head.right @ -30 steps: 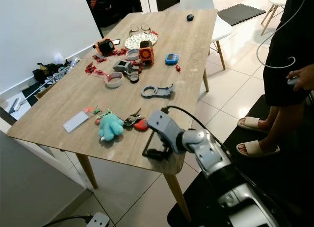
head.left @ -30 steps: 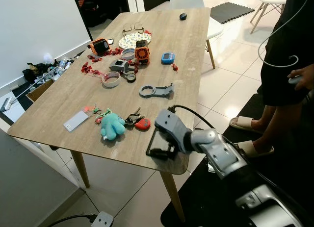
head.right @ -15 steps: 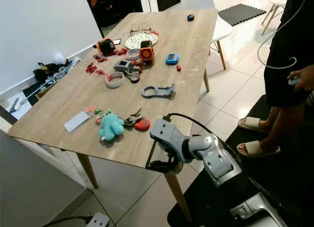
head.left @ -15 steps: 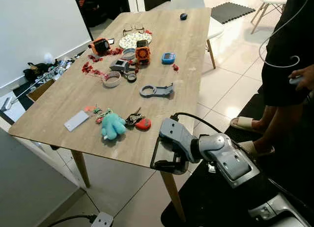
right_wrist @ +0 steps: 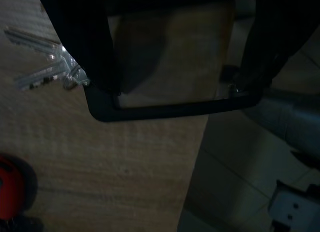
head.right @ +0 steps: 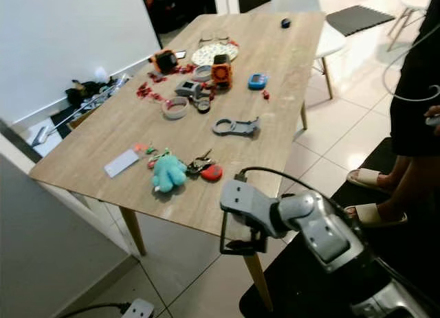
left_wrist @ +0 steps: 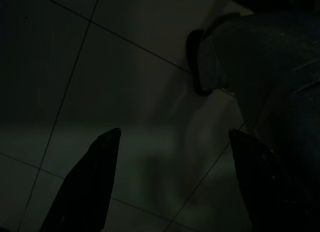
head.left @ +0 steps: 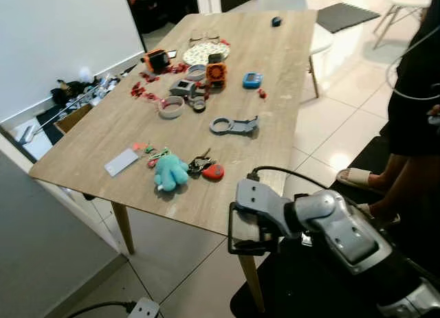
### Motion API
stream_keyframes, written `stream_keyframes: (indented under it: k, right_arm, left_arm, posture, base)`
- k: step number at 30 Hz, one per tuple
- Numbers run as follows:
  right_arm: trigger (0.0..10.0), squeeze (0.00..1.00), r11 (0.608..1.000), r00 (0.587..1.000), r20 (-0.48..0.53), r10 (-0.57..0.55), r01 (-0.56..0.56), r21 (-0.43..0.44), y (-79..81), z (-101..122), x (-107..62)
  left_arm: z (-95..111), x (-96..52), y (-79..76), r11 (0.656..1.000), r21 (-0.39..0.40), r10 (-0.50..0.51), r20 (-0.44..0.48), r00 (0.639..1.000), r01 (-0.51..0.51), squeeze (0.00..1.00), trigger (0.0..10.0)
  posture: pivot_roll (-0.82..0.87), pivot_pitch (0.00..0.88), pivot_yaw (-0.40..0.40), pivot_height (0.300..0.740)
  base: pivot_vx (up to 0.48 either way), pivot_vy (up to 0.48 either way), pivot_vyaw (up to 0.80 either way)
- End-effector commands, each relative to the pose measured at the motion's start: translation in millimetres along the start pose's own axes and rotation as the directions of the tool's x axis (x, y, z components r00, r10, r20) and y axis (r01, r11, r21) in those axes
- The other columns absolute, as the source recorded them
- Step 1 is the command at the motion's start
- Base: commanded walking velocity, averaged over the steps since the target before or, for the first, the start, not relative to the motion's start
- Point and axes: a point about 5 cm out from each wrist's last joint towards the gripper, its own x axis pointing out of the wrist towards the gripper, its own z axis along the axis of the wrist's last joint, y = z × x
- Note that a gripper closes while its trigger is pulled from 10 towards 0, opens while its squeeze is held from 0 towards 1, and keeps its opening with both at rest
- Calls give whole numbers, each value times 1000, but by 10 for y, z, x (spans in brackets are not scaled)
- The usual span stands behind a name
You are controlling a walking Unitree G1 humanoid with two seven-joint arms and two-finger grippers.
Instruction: Hang keys on a hook
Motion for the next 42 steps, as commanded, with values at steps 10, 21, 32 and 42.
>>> stream_keyframes:
  k: [10, 21, 32, 42]
  right_arm:
    - [10000, 0, 983, 975, -185, -119, 142, 116, -113, -408, -182]
    - [10000, 0, 961, 958, -215, -190, 226, 158, -179, -535, -348]
    - [10000, 0, 902, 909, -237, -344, 390, 187, -349, -598, -458]
    - [10000, 0, 861, 876, -258, -408, 463, 210, -435, -633, -528]
  left_arm:
    - [-130, -19, -19, 1000, -6, -24, -49, 999, 24, 0, 10000]
    - [-134, -29, 7, 1000, 1, -18, -54, 998, 18, 0, 10000]
    - [-121, -34, 25, 1000, 6, -20, -53, 998, 20, 0, 10000]
    - [-104, -27, 15, 1000, 3, -23, -47, 999, 24, 0, 10000]
  posture:
    - [-135, 141, 129, 740]
    - [-132, 143, 138, 740]
    - [-134, 142, 144, 740]
    - [-131, 140, 140, 740]
  base:
    - [0, 0, 0]
    - [0, 0, 0]
    - [0, 0, 0]
    - [0, 0, 0]
